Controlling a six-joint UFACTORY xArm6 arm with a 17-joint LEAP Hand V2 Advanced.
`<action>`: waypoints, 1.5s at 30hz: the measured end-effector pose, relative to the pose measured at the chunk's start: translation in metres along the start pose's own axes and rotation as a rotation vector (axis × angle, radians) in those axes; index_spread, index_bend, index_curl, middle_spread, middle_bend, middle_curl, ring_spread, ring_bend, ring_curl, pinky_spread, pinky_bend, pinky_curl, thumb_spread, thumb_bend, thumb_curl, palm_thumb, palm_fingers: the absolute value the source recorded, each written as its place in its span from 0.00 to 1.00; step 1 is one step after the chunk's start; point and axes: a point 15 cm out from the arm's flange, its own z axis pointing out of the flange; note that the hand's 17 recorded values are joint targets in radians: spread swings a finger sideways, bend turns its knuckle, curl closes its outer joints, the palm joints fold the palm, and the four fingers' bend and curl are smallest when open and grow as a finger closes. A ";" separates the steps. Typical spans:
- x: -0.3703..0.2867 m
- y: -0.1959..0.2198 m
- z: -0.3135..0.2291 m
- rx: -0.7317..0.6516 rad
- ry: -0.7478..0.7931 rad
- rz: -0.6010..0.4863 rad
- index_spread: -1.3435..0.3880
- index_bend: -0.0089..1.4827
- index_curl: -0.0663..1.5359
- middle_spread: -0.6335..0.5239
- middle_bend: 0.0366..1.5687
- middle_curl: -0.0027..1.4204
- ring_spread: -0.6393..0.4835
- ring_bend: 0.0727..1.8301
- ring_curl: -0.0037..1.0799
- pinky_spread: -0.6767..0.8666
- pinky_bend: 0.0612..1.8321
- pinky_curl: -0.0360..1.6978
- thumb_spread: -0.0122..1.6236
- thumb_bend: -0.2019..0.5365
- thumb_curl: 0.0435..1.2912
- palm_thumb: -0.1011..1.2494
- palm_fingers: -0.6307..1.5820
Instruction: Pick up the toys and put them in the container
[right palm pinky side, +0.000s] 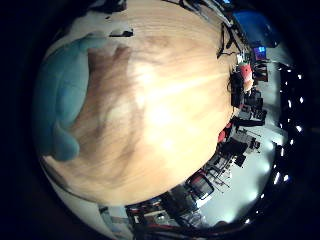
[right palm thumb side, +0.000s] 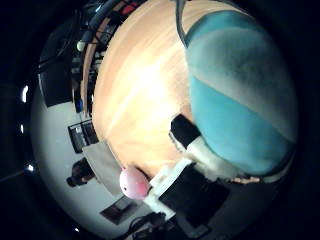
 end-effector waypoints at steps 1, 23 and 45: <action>-0.003 0.000 0.000 -0.001 0.001 -0.003 0.54 0.07 0.19 0.41 0.18 0.29 0.39 0.48 0.26 0.43 0.64 0.07 0.67 0.35 0.22 0.52 0.55; -0.030 0.013 -0.105 0.185 0.022 -0.042 0.49 0.22 0.30 0.19 0.41 0.46 0.26 0.62 0.42 0.08 0.67 0.19 0.58 0.42 0.30 0.93 0.82; -0.302 0.163 -0.231 0.257 -0.035 -0.507 0.47 0.18 0.39 0.18 0.42 0.48 0.26 0.63 0.43 0.04 0.61 0.22 0.55 0.26 0.33 0.98 0.81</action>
